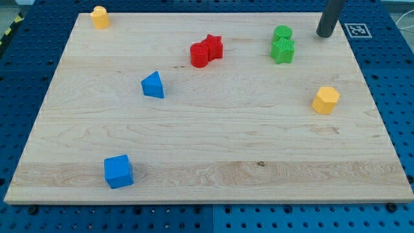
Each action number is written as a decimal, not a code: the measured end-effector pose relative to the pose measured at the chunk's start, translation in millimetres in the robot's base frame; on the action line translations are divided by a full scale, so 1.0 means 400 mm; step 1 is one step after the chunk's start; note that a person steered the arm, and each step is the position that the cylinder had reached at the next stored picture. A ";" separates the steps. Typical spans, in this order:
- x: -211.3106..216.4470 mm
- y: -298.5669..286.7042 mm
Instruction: Point your arm at yellow hexagon
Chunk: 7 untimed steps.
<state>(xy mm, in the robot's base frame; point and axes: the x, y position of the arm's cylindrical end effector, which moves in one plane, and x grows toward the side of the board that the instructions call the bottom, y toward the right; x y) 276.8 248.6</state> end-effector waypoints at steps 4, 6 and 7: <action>0.252 -0.035; 0.252 -0.138; 0.284 -0.195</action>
<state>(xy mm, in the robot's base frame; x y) 390.5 170.4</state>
